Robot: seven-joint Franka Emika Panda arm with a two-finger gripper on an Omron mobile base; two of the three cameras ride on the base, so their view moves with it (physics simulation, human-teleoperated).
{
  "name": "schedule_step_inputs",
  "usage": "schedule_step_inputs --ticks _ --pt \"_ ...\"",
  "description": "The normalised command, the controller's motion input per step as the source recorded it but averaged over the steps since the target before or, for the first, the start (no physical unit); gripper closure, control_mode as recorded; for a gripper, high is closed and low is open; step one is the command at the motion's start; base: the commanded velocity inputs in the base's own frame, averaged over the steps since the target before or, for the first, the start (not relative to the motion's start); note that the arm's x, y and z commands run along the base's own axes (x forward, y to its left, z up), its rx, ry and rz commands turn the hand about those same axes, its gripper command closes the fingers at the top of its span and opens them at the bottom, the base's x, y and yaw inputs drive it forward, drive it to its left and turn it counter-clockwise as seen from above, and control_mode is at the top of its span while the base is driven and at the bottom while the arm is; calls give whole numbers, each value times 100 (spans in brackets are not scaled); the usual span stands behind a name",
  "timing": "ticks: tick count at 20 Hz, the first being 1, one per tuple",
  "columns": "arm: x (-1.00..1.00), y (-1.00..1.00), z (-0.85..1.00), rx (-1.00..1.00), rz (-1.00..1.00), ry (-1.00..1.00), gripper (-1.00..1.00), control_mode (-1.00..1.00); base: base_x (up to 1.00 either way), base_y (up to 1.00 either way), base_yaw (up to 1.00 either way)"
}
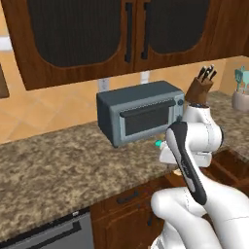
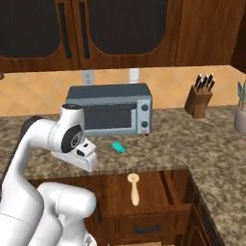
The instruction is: Pick the pizza cutter from the drawer and place it on the counter.
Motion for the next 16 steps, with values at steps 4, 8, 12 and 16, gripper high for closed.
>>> schedule_step_inputs --ticks 4,8,12,16 --pt "0 0 0 0 0 0 -100 100 7 16 -94" --pt "0 0 0 0 0 0 -100 100 5 92 -53" --pt "0 0 0 0 0 0 -100 100 -37 40 -29" --pt "0 0 0 0 0 0 -100 100 -16 4 -31"
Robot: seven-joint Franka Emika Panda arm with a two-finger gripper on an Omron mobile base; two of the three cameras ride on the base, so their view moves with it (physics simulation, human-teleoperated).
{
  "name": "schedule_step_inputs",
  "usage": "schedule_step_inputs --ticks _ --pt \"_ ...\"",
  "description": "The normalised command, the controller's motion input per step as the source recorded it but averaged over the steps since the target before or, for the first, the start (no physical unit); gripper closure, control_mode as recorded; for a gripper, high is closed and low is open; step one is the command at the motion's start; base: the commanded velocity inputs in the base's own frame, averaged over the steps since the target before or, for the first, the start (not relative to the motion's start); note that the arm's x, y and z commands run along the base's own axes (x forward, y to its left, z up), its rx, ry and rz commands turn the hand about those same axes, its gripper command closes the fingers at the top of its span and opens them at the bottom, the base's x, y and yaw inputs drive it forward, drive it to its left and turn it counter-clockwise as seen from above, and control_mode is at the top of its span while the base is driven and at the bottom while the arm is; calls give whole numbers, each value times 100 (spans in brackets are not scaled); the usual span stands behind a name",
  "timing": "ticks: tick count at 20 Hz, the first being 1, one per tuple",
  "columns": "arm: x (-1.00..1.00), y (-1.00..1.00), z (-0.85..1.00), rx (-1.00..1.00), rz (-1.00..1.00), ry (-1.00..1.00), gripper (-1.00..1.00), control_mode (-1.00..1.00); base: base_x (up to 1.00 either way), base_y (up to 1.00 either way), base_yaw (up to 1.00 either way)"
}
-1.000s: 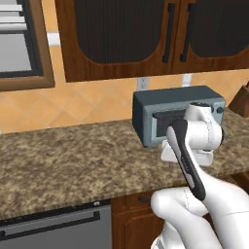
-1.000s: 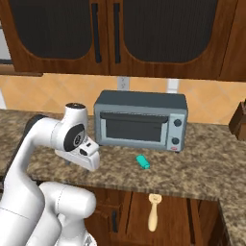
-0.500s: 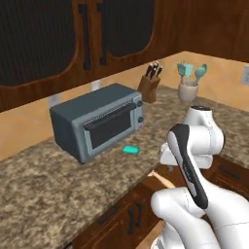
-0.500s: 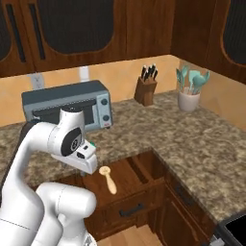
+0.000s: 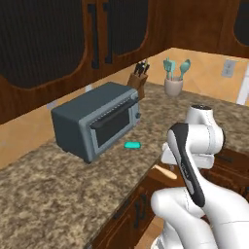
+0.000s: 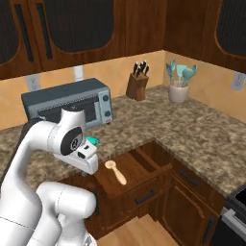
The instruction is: Pick the pizza cutter from the drawer and place it on the counter.
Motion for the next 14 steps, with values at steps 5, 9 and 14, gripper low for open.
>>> schedule_step_inputs --ticks 5,9,14 --pt "0 0 0 0 0 0 -100 100 -30 -3 -45" --pt "0 0 0 0 0 0 -100 100 -11 0 -53" --pt "-8 0 -2 0 -12 0 -100 -100 -7 0 -16"
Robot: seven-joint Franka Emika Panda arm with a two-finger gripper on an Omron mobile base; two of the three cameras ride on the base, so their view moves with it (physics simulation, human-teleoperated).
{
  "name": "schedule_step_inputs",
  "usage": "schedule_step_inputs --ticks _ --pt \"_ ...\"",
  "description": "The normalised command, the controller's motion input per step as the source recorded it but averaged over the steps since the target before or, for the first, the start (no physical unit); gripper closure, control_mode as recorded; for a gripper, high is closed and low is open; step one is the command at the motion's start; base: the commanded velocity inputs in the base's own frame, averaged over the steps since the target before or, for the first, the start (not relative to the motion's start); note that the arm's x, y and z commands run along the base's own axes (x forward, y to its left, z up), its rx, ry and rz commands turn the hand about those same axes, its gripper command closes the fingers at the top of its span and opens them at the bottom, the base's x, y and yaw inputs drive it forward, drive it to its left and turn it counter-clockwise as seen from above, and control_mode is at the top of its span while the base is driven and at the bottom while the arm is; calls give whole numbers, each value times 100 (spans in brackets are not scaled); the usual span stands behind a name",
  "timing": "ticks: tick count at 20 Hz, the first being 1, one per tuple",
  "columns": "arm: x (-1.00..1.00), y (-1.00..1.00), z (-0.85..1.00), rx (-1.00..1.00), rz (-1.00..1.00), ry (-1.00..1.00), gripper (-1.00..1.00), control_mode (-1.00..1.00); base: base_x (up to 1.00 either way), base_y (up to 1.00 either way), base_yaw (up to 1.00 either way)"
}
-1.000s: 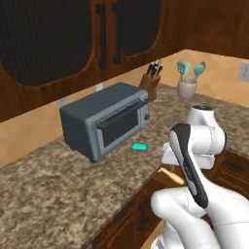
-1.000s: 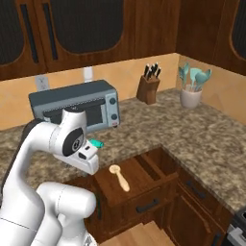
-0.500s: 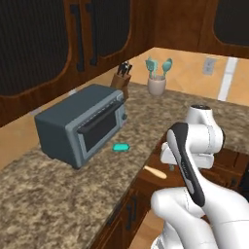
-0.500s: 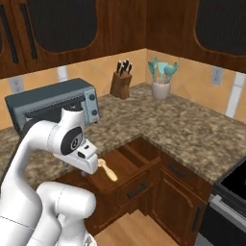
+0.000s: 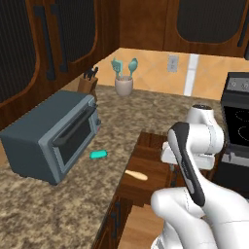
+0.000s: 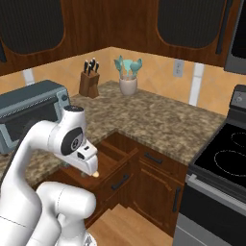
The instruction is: Pick the pizza cutter from the drawer and place it on the counter.
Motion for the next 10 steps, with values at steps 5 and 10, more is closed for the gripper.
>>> schedule_step_inputs --ticks 5,10 --pt "37 0 10 0 -7 11 -100 -100 0 0 0" --pt "98 -15 9 0 3 12 -100 -100 0 0 0"
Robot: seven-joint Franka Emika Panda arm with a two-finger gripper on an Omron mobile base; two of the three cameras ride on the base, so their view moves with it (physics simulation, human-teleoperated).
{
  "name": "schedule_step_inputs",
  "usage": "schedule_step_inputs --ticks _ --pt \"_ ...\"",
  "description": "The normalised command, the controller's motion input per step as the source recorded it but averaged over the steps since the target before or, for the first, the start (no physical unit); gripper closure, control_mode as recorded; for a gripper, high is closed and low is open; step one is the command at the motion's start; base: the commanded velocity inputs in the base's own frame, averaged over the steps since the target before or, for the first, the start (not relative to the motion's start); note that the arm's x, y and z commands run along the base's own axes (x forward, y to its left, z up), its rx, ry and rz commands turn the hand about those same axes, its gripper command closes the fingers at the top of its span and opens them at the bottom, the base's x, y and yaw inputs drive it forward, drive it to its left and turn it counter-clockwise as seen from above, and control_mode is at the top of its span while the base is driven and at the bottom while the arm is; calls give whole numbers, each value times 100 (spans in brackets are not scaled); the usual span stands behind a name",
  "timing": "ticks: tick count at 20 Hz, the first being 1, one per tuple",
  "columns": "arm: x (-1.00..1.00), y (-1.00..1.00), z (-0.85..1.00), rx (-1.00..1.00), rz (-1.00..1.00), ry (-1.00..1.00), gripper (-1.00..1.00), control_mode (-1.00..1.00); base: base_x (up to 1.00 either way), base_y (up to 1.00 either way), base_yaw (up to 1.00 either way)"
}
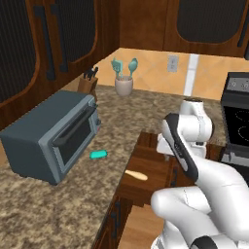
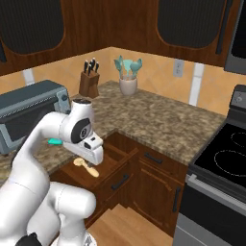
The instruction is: Pick the pizza cutter from the drawer and place it on the counter.
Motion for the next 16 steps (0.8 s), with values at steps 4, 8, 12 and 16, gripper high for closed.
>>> schedule_step_inputs --ticks 4,8,12,16 --pt "89 0 -15 -1 0 -8 -100 -100 0 0 0" --pt "68 0 -48 -1 0 -35 -100 -100 0 0 0" --pt "47 -2 -43 0 2 -21 -100 -100 0 0 0" --pt "9 -13 -43 -10 3 0 -100 -100 0 0 0"
